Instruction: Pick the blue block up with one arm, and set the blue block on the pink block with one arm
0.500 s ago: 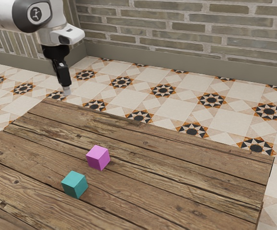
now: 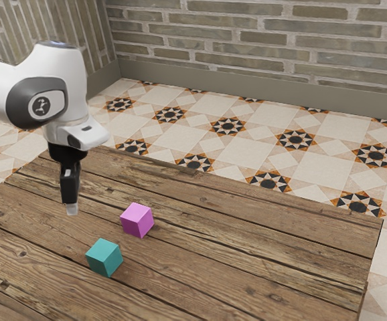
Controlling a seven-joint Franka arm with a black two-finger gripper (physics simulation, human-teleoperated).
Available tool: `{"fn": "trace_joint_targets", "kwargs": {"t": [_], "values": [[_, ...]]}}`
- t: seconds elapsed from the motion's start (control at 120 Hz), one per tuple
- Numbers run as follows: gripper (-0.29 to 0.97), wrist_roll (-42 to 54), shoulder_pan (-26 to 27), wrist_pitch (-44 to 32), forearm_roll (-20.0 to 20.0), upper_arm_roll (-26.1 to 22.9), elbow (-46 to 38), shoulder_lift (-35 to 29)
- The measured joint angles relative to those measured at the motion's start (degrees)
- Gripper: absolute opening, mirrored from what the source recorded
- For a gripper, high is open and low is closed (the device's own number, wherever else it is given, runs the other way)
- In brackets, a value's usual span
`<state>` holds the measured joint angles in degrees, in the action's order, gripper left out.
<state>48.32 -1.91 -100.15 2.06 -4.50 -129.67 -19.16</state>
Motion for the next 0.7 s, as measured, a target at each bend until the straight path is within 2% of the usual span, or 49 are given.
{"fn": "trace_joint_targets", "kwargs": {"t": [0.15,0.283,0.4,0.7], "values": [[0.68,6.81,-1.42,-5.40,0.75,0.14,-1.33,2.03],[0.68,13.71,-1.70,-15.19,1.69,0.03,-6.94,5.81],[0.68,18.85,-0.96,-22.50,1.88,-0.06,-8.15,9.70],[0.68,28.30,-0.94,-34.79,0.06,-0.16,-13.23,15.65]]}}
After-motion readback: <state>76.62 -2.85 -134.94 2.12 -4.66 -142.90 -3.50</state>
